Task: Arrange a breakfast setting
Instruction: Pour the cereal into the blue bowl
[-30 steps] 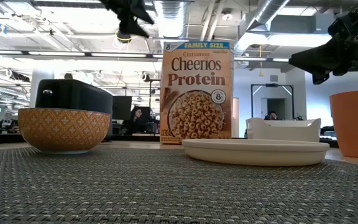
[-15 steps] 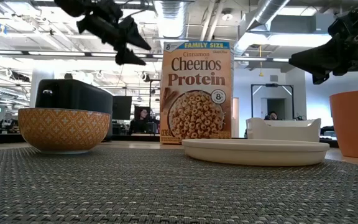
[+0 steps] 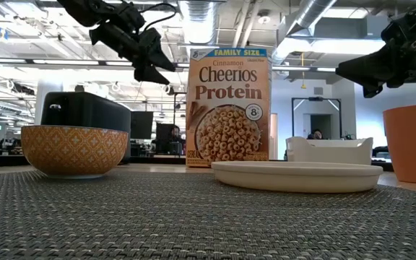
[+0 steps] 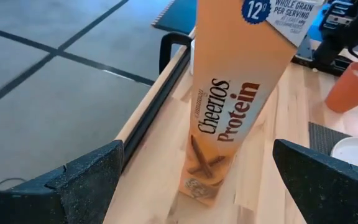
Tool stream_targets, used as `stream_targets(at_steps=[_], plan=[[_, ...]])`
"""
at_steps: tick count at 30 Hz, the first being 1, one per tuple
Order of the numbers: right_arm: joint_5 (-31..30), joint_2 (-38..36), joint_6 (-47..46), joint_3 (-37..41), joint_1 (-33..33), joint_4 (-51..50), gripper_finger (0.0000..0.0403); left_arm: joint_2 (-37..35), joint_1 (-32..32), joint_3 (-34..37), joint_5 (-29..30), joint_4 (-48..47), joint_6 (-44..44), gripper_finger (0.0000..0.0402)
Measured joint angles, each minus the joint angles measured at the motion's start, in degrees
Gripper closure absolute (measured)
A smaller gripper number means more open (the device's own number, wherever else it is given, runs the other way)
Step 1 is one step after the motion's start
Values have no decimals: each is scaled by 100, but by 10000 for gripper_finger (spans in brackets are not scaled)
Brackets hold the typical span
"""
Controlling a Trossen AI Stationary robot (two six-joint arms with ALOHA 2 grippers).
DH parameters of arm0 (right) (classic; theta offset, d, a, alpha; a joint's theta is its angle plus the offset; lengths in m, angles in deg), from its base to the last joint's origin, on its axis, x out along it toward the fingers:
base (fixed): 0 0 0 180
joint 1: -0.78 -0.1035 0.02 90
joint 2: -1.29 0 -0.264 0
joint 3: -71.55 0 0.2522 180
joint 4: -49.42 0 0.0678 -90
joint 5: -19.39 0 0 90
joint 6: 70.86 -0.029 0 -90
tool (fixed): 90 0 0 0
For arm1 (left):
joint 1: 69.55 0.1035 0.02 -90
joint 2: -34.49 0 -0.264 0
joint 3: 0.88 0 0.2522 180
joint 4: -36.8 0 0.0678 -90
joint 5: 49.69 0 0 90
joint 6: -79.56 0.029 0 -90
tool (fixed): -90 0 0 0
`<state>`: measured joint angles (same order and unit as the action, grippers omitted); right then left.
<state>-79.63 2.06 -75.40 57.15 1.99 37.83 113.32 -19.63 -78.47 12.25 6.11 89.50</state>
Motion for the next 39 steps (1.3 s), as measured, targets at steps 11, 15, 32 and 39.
stream_targets(at_steps=[11,15,32,39], plan=[[1,0,0,0,1,0,291,694,-255,0,-256,422,-25,4],[0,2,0,0,2,0,291,914,-383,0,-320,678,-33,4],[1,1,0,0,1,0,291,1825,-792,-2,-291,1914,-228,4],[0,0,0,0,1,0,291,1886,-1025,-2,-189,2160,-24,31]])
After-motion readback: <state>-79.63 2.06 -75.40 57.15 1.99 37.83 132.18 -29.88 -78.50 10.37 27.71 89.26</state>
